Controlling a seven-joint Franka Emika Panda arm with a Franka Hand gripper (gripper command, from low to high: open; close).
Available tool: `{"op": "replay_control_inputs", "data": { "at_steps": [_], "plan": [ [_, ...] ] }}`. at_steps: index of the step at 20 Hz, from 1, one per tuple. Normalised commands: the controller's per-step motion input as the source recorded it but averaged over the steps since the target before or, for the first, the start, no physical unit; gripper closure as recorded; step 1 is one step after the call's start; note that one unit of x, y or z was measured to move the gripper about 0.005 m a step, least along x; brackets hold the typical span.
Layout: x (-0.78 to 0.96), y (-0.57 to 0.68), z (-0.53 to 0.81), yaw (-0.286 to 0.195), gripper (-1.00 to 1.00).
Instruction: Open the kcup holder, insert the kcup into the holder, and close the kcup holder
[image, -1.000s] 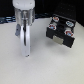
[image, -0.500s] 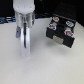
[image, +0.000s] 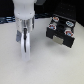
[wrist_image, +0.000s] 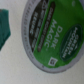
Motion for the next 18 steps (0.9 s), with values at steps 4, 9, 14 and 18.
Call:
{"op": "replay_control_inputs", "data": {
  "at_steps": [4,9,14,18],
  "plan": [
    [0.01,0.0,-0.01,-0.005,1.0],
    [0.01,0.01,0.03,-0.005,1.0],
    [0.05,0.25,0.65,-0.015,1.0],
    [0.08,0.39,0.89,-0.003,1.0]
  ]
}}
